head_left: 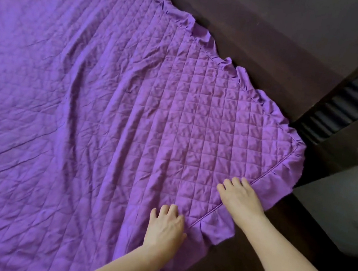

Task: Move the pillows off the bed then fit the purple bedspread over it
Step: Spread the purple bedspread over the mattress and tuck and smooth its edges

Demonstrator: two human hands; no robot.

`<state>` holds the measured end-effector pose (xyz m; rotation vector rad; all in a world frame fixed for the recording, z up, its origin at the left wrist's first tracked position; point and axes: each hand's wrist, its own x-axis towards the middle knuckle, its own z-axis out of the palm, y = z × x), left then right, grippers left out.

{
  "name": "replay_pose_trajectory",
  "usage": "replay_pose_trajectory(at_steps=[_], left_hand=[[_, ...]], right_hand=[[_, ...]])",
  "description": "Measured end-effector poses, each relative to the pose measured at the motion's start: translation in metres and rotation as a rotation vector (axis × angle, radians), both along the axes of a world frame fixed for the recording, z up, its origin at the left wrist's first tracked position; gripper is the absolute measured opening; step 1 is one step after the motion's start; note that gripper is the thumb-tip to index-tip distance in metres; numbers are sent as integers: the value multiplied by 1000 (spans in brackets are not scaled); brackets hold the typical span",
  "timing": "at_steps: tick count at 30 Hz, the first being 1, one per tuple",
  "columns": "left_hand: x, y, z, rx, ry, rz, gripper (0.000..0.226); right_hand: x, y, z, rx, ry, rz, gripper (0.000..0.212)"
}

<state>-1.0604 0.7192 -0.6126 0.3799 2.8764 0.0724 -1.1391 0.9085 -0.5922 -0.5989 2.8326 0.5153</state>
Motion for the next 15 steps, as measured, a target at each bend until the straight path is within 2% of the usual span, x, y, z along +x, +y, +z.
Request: replay_pose_trajectory(at_steps=[6,9,13,15], left_hand=[[8,22,-5,72,42,-36,11],[14,32,-5,94,38,-36,18],[10,33,-3,82,20,-37,21],[8,31,-1,86,38,-47,22]], right_hand=[[-14,28,3,-65,-69,139,48],[-11,50,21,-38,-129,98,39],[-9,63,18,-81,-27,43,51],[-11,56,14,9,-87,75,48]])
